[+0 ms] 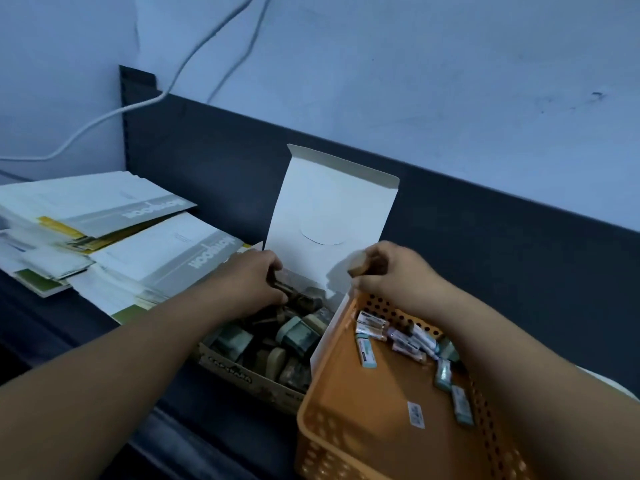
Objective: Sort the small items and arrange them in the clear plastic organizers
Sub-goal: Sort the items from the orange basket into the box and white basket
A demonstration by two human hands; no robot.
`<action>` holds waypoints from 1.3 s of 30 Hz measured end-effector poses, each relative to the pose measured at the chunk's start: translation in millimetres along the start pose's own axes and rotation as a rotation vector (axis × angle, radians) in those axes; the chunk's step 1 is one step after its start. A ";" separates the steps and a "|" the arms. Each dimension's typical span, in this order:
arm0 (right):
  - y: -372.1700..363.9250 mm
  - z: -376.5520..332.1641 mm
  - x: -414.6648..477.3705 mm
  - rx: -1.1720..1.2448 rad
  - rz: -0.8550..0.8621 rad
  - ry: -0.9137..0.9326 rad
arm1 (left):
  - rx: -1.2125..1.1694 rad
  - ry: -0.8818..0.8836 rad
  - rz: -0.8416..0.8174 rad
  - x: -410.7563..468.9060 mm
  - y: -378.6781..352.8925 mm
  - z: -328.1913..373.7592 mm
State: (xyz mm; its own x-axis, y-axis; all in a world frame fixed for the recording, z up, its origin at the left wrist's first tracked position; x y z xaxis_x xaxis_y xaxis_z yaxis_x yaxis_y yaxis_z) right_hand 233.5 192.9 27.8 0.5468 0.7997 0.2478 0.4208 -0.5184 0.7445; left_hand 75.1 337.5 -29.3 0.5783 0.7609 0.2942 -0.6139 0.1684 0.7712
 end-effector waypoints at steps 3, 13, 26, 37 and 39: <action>-25.3 -18.7 3.5 0.043 -0.034 0.059 | 0.019 0.006 -0.020 -3.8 0.5 2.0; 8.8 32.6 -8.4 -0.204 0.032 -0.032 | -0.076 -0.221 -0.009 -40.6 3.8 78.0; -61.3 94.9 -34.5 -0.525 -0.333 -0.079 | 0.227 -0.436 -0.180 -44.6 -65.3 99.3; -63.6 109.0 -32.3 -0.452 -0.264 -0.131 | 0.182 -0.445 -0.173 -45.3 -67.3 97.9; -64.8 107.0 -32.7 -0.457 -0.255 -0.107 | 0.175 -0.451 -0.169 -45.8 -67.1 98.3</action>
State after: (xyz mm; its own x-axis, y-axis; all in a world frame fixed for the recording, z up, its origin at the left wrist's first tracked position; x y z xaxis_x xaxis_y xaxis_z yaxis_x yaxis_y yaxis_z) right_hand 265.8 167.9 -94.8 0.5495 0.8352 -0.0230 0.2043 -0.1077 0.9730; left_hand 142.6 229.7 -38.9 0.8599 0.3793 0.3417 -0.4148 0.1291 0.9007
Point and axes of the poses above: each hand's wrist, its own x-axis towards the middle knuckle, its own y-axis out of the back of the hand, z = x × y, the point moved 8 cm from there along x, towards the middle knuckle, and after that the axes turned 10 degrees about z, right-handed, at the moved point
